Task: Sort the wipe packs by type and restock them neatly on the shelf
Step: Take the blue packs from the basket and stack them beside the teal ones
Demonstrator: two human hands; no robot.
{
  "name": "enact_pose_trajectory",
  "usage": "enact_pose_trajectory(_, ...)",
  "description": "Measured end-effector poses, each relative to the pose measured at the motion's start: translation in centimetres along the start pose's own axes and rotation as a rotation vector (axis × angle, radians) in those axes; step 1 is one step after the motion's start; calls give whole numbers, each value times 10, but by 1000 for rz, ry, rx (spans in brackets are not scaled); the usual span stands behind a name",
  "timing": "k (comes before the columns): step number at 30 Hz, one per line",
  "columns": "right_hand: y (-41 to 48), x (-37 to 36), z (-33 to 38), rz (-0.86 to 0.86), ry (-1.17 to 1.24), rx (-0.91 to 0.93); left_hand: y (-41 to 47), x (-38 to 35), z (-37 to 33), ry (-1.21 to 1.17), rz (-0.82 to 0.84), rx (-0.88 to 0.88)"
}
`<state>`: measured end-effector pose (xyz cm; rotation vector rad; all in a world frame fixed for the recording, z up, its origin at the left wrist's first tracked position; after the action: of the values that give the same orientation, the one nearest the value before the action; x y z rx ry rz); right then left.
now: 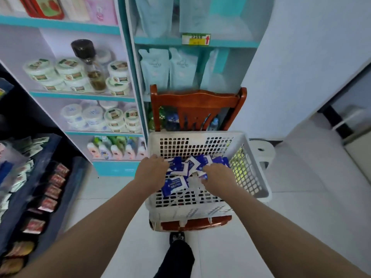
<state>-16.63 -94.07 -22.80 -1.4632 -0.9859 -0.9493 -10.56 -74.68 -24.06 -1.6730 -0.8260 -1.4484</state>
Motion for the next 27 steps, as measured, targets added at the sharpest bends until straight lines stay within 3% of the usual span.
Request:
enact_pose_trajectory(5, 52, -32, -37, 128, 2, -28, 63, -52, -6, -107, 145, -28)
enact_pose_trajectory(11, 111, -71, -63, 244, 35, -29, 117, -105, -11, -46, 376, -40)
enact_pose_trajectory(19, 181, -141, -68, 396, 145, -13, 171, -184, -5, -92, 543, 92)
enact_pose_trajectory(24, 225, -179, -64, 430, 243, -3, 203, -242, 15, -230, 549, 298)
enact_pose_trajectory(27, 250, -204, -56, 484, 422, -128, 222, -273, 26, -342, 477, 473)
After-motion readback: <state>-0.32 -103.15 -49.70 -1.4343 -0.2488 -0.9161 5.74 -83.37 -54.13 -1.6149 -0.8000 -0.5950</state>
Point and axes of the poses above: each hand's wrist, its own y-axis towards the middle knuckle, its own x-axis out of the back of the hand, z = x × y, the point moved 1 cm from there along y, towards the middle knuckle, and after that the axes turned 8 degrees about -y, right-handed, at the moved point
